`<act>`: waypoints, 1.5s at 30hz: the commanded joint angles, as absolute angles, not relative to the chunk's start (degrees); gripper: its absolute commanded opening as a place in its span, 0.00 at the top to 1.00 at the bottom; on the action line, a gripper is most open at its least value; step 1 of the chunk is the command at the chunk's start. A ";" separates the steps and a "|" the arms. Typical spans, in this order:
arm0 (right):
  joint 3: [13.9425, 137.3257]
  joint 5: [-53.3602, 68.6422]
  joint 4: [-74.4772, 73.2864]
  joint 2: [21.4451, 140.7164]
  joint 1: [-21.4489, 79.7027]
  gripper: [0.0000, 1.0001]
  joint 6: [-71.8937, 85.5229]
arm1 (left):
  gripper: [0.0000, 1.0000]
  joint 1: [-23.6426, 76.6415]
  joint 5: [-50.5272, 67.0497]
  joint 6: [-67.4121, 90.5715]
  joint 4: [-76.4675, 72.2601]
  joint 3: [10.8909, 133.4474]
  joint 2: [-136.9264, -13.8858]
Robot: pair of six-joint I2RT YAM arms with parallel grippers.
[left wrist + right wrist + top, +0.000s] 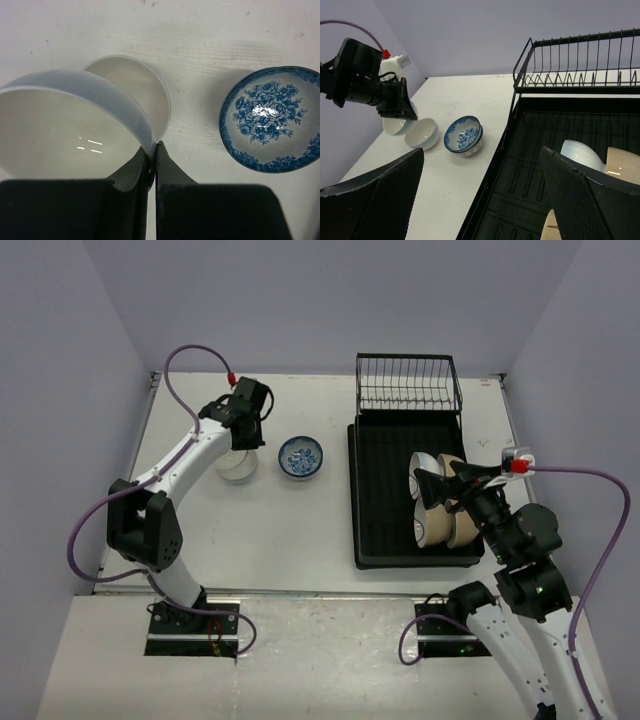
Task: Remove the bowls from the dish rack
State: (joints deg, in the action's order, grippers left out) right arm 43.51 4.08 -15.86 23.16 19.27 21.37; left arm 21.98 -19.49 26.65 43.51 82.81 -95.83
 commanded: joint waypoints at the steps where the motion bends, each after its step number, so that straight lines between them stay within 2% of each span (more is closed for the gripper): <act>1: 44.38 5.27 -14.50 24.26 19.25 0.01 20.92 | 1.00 22.15 -21.17 22.24 48.85 92.09 -97.55; 5: 44.30 5.01 -14.59 24.00 19.25 0.01 20.74 | 1.00 22.15 -20.48 20.13 52.38 95.18 -101.24; 15: 44.38 4.83 -14.94 23.91 19.25 0.01 20.57 | 1.00 22.15 -15.39 17.05 51.16 92.29 -104.68; 34: 44.21 5.19 -14.85 23.73 19.25 0.01 20.83 | 1.00 20.04 -16.35 17.58 50.89 90.97 -111.36; 40: 44.30 5.45 -14.94 23.99 19.25 0.01 20.92 | 0.91 19.95 -16.00 17.67 49.92 89.82 -110.66; 43: 44.21 5.36 -14.77 23.82 19.25 0.01 20.83 | 0.80 19.95 -15.29 17.75 49.75 89.82 -110.13; 45: 44.21 5.36 -14.85 23.91 19.25 0.01 20.83 | 0.69 19.95 -15.12 17.84 49.75 89.82 -109.34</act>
State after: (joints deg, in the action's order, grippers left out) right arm 43.51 4.25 -15.88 23.62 19.27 21.34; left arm 20.29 -16.40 18.17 50.46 90.52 -111.72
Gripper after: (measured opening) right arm 0.987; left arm 0.286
